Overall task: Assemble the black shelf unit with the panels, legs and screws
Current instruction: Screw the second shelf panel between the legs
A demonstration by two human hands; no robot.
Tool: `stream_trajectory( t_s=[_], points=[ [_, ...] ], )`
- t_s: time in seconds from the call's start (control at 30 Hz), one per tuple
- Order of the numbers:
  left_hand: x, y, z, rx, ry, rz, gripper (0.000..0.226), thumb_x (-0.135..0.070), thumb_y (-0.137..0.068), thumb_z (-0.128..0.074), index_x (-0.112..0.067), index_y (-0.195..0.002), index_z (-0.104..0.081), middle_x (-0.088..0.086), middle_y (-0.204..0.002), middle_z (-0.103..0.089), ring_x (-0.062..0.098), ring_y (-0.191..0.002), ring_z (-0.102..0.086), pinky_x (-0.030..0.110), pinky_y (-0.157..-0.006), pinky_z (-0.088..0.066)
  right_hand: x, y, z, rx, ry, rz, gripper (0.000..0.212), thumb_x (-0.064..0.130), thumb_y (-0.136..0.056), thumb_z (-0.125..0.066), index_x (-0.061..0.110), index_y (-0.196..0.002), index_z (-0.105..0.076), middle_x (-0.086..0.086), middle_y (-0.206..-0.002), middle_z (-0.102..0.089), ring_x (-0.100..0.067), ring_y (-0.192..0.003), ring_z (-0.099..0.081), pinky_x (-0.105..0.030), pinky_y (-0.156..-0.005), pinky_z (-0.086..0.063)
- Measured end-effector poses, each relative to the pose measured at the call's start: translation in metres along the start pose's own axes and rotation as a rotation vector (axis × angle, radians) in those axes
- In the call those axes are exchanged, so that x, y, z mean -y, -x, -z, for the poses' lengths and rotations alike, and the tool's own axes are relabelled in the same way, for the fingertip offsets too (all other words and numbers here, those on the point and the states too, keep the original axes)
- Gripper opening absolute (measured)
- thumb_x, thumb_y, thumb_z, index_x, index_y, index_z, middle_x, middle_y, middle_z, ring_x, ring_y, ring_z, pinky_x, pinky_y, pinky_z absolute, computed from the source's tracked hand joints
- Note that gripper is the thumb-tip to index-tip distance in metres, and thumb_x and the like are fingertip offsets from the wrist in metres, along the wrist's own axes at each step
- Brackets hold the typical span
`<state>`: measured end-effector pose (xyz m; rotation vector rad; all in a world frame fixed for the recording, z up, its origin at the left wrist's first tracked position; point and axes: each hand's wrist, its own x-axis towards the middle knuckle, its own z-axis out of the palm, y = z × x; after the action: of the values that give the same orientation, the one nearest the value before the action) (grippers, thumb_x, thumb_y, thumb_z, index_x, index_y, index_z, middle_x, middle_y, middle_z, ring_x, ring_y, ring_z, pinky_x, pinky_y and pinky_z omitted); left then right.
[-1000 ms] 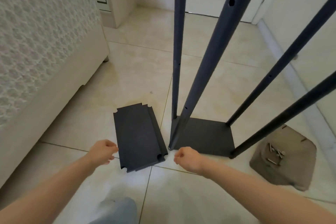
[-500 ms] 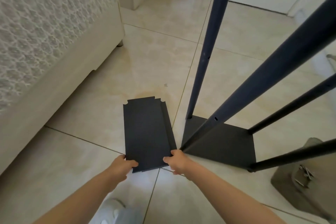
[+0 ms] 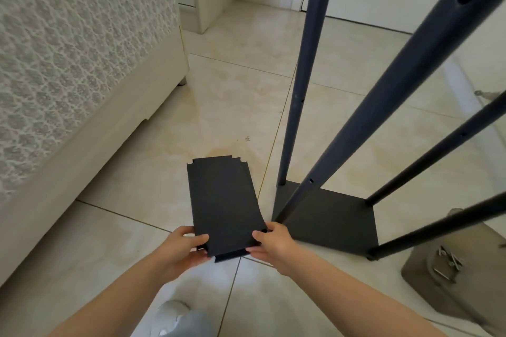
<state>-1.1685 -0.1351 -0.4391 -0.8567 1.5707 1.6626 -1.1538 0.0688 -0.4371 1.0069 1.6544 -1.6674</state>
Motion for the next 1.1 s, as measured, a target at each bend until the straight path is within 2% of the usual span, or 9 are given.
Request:
stream_trajectory(
  t_s=[0.1,0.17,0.3,0.5,0.63,0.77,0.87,0.97,1.1],
  points=[
    [-0.008,0.016,0.004,0.028,0.054,-0.005,0.031,0.004,-0.096,-0.058,-0.001,-0.125,-0.048,0.025,-0.116,-0.057,0.039,-0.093,-0.067,0.039,-0.057,-0.063,-0.003,0.008,-0.005,-0.004,-0.136,-0.004,0.040,0.003,-0.096,-0.057,0.013,-0.131,-0.040,-0.007,-0.110,-0.055,-0.025,-0.086,-0.070,-0.031,-0.070,-0.060],
    [-0.014,0.027,0.007,0.037,0.081,-0.011,0.030,0.005,-0.096,-0.058,-0.001,-0.123,-0.049,0.026,-0.117,-0.056,0.039,-0.092,-0.067,0.039,-0.055,-0.062,-0.002,0.014,-0.008,0.000,-0.219,-0.013,0.031,0.002,-0.095,-0.058,0.005,-0.124,-0.046,-0.011,-0.107,-0.059,-0.026,-0.086,-0.070,-0.034,-0.075,-0.061],
    [-0.024,0.052,0.012,0.043,0.117,-0.057,0.032,0.006,-0.094,-0.060,-0.002,-0.124,-0.051,0.027,-0.122,-0.056,0.041,-0.099,-0.067,0.040,-0.059,-0.063,0.010,0.038,-0.011,0.052,-0.330,0.009,0.030,0.001,-0.095,-0.058,0.000,-0.124,-0.052,-0.017,-0.114,-0.061,-0.032,-0.094,-0.068,-0.039,-0.080,-0.059],
    [-0.047,0.100,0.019,0.051,0.147,-0.164,0.033,0.000,-0.092,-0.064,0.001,-0.124,-0.056,0.023,-0.124,-0.062,0.037,-0.101,-0.068,0.035,-0.063,-0.063,0.047,0.088,-0.001,0.197,-0.396,0.060,0.037,-0.006,-0.092,-0.057,0.002,-0.127,-0.048,-0.020,-0.123,-0.056,-0.038,-0.102,-0.063,-0.045,-0.072,-0.061],
    [-0.077,0.138,0.017,0.099,0.215,-0.260,0.028,-0.001,-0.095,-0.058,0.005,-0.122,-0.060,0.022,-0.120,-0.067,0.032,-0.092,-0.069,0.032,-0.059,-0.062,0.072,0.133,0.016,0.288,-0.354,0.122,0.026,-0.009,-0.094,-0.053,-0.007,-0.119,-0.053,-0.023,-0.119,-0.060,-0.035,-0.099,-0.064,-0.044,-0.067,-0.061],
    [-0.110,0.173,0.021,0.076,0.265,-0.370,0.031,-0.004,-0.097,-0.057,0.001,-0.127,-0.058,0.018,-0.118,-0.067,0.028,-0.092,-0.070,0.037,-0.072,-0.056,0.092,0.179,0.045,0.332,-0.267,0.182,0.028,-0.009,-0.094,-0.051,-0.007,-0.121,-0.053,-0.027,-0.119,-0.061,-0.037,-0.100,-0.066,-0.041,-0.061,-0.060],
    [-0.129,0.197,0.022,0.048,0.310,-0.452,0.030,-0.007,-0.098,-0.056,-0.002,-0.128,-0.057,0.012,-0.106,-0.070,0.022,-0.087,-0.070,0.034,-0.071,-0.053,0.100,0.217,0.074,0.359,-0.151,0.217,0.027,-0.008,-0.095,-0.048,-0.005,-0.121,-0.056,-0.027,-0.118,-0.062,-0.036,-0.098,-0.068,-0.042,-0.068,-0.061],
    [-0.144,0.220,0.023,0.045,0.314,-0.513,0.029,-0.012,-0.101,-0.053,-0.004,-0.128,-0.056,0.010,-0.107,-0.067,0.021,-0.093,-0.065,0.035,-0.078,-0.050,0.105,0.248,0.109,0.385,-0.090,0.242,0.030,-0.007,-0.095,-0.048,-0.004,-0.124,-0.057,-0.024,-0.123,-0.062,-0.036,-0.103,-0.067,-0.044,-0.076,-0.060],
    [-0.148,0.243,0.013,0.040,0.228,-0.504,0.021,-0.017,-0.102,-0.051,-0.002,-0.114,-0.061,0.013,-0.104,-0.062,0.022,-0.090,-0.062,0.029,-0.056,-0.060,0.105,0.278,0.152,0.379,0.008,0.270,0.033,-0.003,-0.095,-0.053,0.000,-0.127,-0.059,-0.022,-0.131,-0.058,-0.037,-0.107,-0.067,-0.043,-0.082,-0.059]
  ],
)
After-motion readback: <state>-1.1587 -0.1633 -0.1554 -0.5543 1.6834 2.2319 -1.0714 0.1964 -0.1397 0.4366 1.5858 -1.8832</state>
